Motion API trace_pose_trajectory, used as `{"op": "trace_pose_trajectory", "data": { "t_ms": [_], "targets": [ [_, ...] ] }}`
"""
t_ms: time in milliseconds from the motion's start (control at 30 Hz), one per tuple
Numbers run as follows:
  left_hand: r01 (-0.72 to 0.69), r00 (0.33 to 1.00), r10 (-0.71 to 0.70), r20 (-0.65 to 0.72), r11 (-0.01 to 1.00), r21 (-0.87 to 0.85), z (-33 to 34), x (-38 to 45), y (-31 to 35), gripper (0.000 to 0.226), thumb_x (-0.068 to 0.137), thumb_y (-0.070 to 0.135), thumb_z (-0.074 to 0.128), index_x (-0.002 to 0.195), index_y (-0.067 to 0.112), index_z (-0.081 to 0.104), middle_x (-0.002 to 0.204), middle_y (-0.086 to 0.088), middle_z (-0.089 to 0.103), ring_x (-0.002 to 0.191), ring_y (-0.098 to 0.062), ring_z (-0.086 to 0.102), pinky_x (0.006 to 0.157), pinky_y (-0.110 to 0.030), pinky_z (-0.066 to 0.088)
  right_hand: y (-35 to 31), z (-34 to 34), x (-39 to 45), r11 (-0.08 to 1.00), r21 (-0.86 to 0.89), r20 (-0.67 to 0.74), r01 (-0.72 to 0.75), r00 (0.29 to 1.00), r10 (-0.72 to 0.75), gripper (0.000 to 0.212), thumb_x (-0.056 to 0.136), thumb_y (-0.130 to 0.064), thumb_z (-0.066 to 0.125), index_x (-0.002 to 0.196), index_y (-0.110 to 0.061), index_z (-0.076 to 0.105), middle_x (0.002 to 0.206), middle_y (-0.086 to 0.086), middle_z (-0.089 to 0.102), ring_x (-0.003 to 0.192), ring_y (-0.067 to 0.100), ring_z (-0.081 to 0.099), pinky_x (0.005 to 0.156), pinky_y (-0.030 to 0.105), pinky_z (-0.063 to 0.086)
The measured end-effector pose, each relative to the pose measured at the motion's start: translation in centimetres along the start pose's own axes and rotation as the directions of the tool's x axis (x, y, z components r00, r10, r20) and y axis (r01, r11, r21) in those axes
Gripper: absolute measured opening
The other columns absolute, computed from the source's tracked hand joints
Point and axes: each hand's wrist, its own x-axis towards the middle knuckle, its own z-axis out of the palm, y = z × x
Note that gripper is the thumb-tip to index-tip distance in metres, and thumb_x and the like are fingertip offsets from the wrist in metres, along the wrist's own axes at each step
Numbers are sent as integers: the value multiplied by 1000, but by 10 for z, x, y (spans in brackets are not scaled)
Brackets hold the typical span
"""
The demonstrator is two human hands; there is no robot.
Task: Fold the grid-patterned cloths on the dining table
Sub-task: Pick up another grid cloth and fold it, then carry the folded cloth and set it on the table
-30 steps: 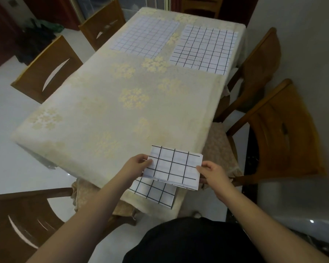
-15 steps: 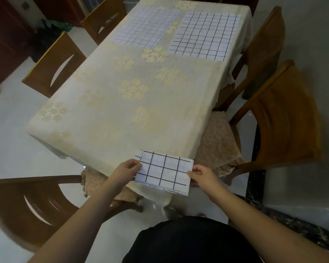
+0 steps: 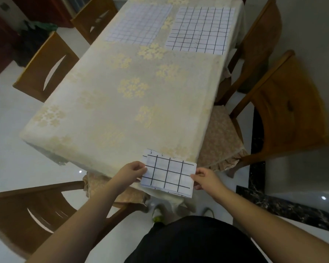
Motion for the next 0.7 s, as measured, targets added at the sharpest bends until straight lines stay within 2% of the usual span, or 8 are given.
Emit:
{"op": "trace_pose_trajectory", "data": {
  "t_ms": [133,267,333,400,500,600,700],
  "targets": [
    [-25,999,22,38,997,75,-19,22,-8,12,94,25,59,89,16,64,89,-4,71,84,-22,67,71,-32,55,-2,25,-3,999,39,-133,-8,991,13,5,94,-12,60,98,-9,62,87,10,66,70,17,61,57,22,53],
    [-142,990,139,29,978,155,-29,37,-13,9,93,25,61,88,18,62,83,0,70,73,-19,66,60,-27,48,0,51,4,1000,23,-311,-11,950,18,6,93,-16,62,89,-17,59,84,1,65,72,20,62,67,35,56],
    [-166,986,161,44,965,201,-31,44,-17,8,92,26,63,89,18,62,82,1,70,72,-19,68,61,-29,52,0,60,8,999,-22,-386,-29,922,19,5,91,-19,65,90,-16,61,84,1,67,76,24,65,75,44,58],
    [-171,985,165,45,950,263,-31,52,-23,11,91,29,63,91,18,63,78,2,71,69,-17,68,65,-31,54,2,66,12,997,-60,-446,-52,895,20,9,89,-24,67,91,-17,63,89,4,69,82,25,67,80,46,57],
    [-184,982,186,23,930,319,-30,61,-27,13,92,31,62,89,18,63,74,3,69,65,-13,66,67,-29,52,-2,73,13,988,-133,-496,-77,869,1,15,90,-27,66,96,-14,65,94,4,69,88,23,65,83,40,54],
    [-208,977,213,22,916,343,-30,66,-27,13,93,32,60,89,19,63,74,4,68,68,-12,65,65,-27,50,-6,73,17,977,-191,-526,-96,850,-20,19,91,-28,64,99,-10,65,93,3,67,87,20,62,79,32,50],
    [-209,976,216,19,915,344,-33,71,-30,14,92,32,60,89,19,63,76,3,68,71,-14,64,69,-31,53,-11,75,20,971,-217,-536,-103,844,-30,19,91,-29,64,99,-11,64,88,0,63,84,17,59,75,28,47]
  ]
}}
